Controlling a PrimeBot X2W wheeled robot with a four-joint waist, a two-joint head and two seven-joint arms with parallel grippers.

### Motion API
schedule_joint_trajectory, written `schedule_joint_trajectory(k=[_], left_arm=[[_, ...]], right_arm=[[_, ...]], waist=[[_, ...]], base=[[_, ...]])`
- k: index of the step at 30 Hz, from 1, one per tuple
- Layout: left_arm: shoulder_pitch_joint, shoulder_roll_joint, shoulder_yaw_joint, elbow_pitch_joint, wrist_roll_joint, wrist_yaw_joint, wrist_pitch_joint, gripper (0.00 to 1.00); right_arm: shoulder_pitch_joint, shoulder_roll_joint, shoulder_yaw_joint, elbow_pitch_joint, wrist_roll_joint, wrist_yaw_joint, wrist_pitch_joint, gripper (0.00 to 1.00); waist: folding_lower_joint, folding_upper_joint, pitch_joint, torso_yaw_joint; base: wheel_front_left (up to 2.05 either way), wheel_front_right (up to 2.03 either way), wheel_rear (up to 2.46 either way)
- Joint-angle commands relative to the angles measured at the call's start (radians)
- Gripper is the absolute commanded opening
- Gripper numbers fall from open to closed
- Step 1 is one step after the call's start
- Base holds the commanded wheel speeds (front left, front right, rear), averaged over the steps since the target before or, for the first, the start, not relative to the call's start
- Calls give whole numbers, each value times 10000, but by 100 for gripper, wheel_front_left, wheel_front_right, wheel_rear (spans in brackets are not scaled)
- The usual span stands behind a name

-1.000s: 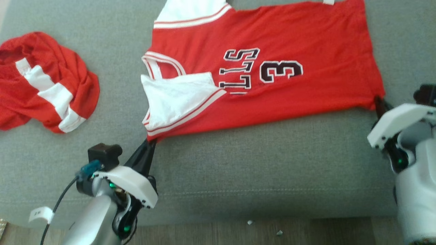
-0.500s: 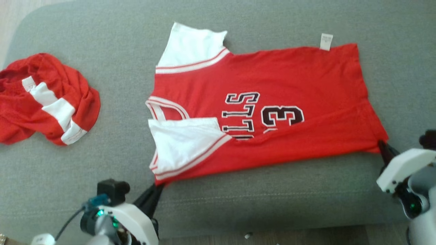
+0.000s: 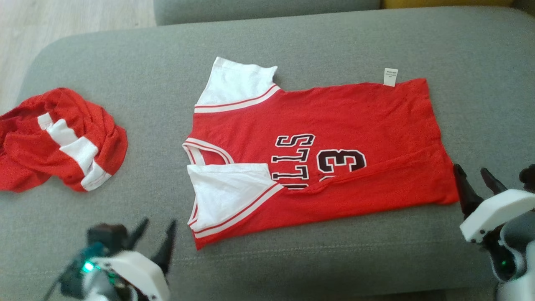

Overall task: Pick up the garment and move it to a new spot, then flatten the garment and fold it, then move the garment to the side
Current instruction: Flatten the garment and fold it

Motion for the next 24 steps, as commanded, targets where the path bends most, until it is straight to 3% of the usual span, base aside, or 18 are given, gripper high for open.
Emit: schedule_joint_trajectory(k=[1, 6, 11, 19, 24], left_arm=[[-475, 456, 730, -754, 38, 203, -4, 100], [-1123, 898, 1217, -1633, -66, 334, 382, 100], [-2645, 1348, 1288, -2017, 2, 133, 1323, 100], [-6184, 1425, 1340, -880, -555, -793, 2752, 100], [-8363, 1226, 1057, 391, -683, -1296, 3653, 100]], right_arm=[[109, 66, 243, -852, -150, 60, -293, 100], [272, 486, 579, -1642, -362, 60, -880, 100], [77, 639, 1099, -1975, -993, 60, -2322, 100], [-916, 682, 1637, -1978, -1477, 60, -3951, 100], [-1601, 676, 1724, -1754, -1644, 60, -4307, 100]], waist=[[1, -1, -97, -55], [1, -1, -55, -149], [1, -1, 405, -284], [1, -1, 2107, -573], [1, -1, 3078, -805]], base=[[0, 0, 0], [0, 0, 0], [0, 0, 0], [0, 0, 0], [0, 0, 0]])
